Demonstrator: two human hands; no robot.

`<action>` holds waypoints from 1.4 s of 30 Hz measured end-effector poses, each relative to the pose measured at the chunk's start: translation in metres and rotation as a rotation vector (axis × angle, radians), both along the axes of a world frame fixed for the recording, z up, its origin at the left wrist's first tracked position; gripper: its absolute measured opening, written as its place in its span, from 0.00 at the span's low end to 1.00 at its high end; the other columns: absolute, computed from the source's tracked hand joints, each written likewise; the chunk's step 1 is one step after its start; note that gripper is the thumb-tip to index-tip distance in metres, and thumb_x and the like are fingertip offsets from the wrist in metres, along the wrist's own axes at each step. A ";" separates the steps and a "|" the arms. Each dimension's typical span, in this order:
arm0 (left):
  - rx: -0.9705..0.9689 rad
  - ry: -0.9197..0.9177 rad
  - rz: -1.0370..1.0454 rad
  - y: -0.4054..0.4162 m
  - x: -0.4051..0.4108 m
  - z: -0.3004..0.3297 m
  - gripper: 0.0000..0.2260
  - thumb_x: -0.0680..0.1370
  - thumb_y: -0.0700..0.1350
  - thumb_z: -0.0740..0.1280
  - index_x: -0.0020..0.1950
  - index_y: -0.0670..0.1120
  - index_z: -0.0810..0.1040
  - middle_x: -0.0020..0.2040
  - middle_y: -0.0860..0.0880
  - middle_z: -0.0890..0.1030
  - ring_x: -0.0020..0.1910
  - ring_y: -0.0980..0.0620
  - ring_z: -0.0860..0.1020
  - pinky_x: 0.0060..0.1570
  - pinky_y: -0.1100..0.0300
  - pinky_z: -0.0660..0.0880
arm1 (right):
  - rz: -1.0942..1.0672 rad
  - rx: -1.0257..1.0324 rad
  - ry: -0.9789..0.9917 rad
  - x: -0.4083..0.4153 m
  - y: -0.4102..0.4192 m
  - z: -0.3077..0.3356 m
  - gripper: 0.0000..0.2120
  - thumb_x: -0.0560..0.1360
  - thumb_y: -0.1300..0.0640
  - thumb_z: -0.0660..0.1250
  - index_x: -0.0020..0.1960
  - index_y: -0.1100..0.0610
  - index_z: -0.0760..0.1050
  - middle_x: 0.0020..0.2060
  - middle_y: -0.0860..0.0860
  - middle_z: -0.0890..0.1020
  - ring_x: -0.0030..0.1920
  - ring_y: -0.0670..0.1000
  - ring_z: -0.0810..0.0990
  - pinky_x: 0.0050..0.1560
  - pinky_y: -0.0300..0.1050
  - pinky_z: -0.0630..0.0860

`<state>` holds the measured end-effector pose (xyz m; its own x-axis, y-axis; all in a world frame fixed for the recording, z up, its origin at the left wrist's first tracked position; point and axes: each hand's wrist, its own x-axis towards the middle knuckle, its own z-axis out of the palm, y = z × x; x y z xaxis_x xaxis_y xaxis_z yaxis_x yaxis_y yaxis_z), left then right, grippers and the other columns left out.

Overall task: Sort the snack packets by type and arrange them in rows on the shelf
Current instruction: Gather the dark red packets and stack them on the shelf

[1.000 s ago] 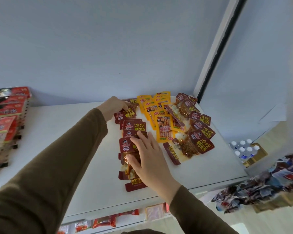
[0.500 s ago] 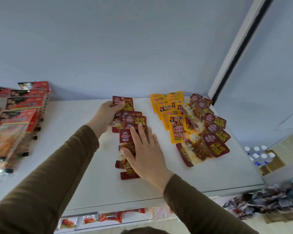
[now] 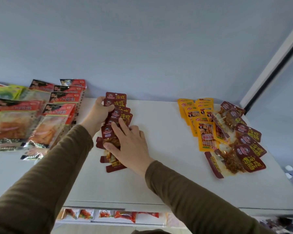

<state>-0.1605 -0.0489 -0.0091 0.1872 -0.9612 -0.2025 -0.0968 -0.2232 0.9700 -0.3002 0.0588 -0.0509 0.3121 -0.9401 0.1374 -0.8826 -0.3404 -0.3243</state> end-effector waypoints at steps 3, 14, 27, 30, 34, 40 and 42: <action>0.012 -0.147 0.003 -0.003 0.018 0.005 0.16 0.84 0.45 0.64 0.71 0.49 0.69 0.59 0.47 0.81 0.52 0.49 0.82 0.47 0.54 0.79 | 0.033 0.023 -0.011 0.018 -0.010 -0.001 0.36 0.77 0.26 0.44 0.80 0.41 0.47 0.82 0.48 0.49 0.81 0.62 0.47 0.77 0.62 0.43; -0.035 -0.530 0.044 -0.004 0.067 0.021 0.32 0.82 0.43 0.68 0.82 0.50 0.56 0.70 0.44 0.74 0.62 0.43 0.77 0.55 0.50 0.79 | 0.047 0.017 0.024 0.084 -0.034 0.009 0.35 0.78 0.27 0.45 0.81 0.40 0.51 0.83 0.53 0.49 0.81 0.63 0.49 0.76 0.70 0.42; 0.001 -0.980 -0.303 0.034 0.097 0.014 0.28 0.81 0.53 0.67 0.80 0.50 0.65 0.78 0.44 0.69 0.73 0.41 0.70 0.73 0.46 0.66 | 0.177 0.056 -0.029 0.090 0.004 0.016 0.34 0.78 0.32 0.59 0.78 0.48 0.59 0.79 0.54 0.60 0.80 0.60 0.55 0.79 0.64 0.51; -0.108 -0.981 -0.132 0.043 0.106 0.022 0.25 0.81 0.51 0.68 0.77 0.49 0.69 0.74 0.43 0.73 0.69 0.41 0.74 0.67 0.46 0.70 | 0.209 0.075 -0.121 0.098 0.012 0.029 0.34 0.79 0.32 0.58 0.79 0.48 0.59 0.81 0.54 0.59 0.80 0.60 0.54 0.79 0.64 0.51; -0.272 -0.753 -0.171 0.042 0.044 0.039 0.20 0.80 0.52 0.70 0.72 0.54 0.74 0.72 0.48 0.75 0.70 0.45 0.73 0.65 0.52 0.68 | 0.066 -0.094 -0.168 0.024 0.015 0.046 0.28 0.80 0.37 0.59 0.76 0.48 0.65 0.80 0.52 0.61 0.80 0.56 0.55 0.79 0.60 0.49; -0.281 -0.388 -0.455 0.044 -0.082 0.033 0.15 0.79 0.52 0.71 0.65 0.59 0.77 0.65 0.58 0.75 0.65 0.57 0.71 0.59 0.60 0.65 | -0.176 -0.180 -0.123 -0.102 0.042 0.065 0.19 0.79 0.44 0.66 0.67 0.50 0.77 0.71 0.49 0.74 0.72 0.54 0.67 0.72 0.54 0.63; -0.279 -0.351 -0.538 0.044 -0.115 0.030 0.15 0.79 0.51 0.72 0.66 0.59 0.77 0.65 0.58 0.76 0.65 0.56 0.72 0.60 0.60 0.66 | -0.263 -0.174 -0.118 -0.141 0.055 0.066 0.17 0.79 0.46 0.68 0.65 0.51 0.78 0.66 0.49 0.78 0.67 0.54 0.71 0.67 0.53 0.68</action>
